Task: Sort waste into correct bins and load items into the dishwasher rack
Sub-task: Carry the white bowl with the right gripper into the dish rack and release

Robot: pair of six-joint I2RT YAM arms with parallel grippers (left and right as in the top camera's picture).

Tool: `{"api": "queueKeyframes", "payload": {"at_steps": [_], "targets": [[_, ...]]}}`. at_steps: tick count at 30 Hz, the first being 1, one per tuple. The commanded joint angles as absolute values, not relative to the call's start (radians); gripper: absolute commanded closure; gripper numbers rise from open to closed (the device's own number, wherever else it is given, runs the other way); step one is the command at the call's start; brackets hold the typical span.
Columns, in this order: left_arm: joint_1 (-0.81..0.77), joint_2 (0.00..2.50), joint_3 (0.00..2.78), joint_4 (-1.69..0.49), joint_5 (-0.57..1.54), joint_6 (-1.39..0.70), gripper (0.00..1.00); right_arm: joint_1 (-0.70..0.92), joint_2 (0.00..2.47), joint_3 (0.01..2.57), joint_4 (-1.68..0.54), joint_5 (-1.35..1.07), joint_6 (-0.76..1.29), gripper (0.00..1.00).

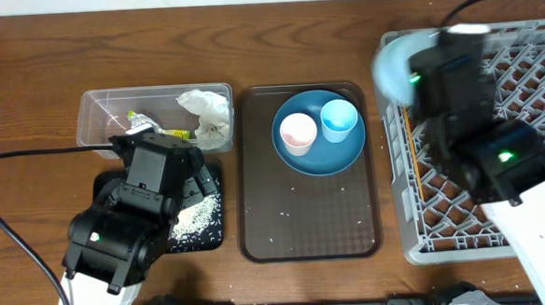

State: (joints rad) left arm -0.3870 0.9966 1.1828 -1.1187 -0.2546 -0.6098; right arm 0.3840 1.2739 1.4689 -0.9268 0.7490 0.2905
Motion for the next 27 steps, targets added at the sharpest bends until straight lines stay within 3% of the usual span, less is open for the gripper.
{"api": "queueKeyframes", "payload": {"at_steps": [1, 7, 20, 27], "targets": [[-0.382, 0.992, 1.197, -1.121, -0.275, -0.619, 0.02, 0.283, 1.286, 1.477, -0.864, 0.902, 0.245, 0.99], [-0.382, 0.992, 1.197, -1.121, -0.275, -0.619, 0.02, 0.147, 1.378, 1.477, -0.681, 0.977, 0.208, 0.99], [-0.382, 0.992, 1.197, -1.121, -0.275, -0.619, 0.02, 0.084, 1.758, 1.477, -0.075, 1.227, -0.296, 0.99], [-0.382, 0.992, 1.197, -1.121, -0.275, -0.619, 0.02, 0.057, 1.909, 1.477, 0.037, 1.251, -0.401, 0.99]]}}
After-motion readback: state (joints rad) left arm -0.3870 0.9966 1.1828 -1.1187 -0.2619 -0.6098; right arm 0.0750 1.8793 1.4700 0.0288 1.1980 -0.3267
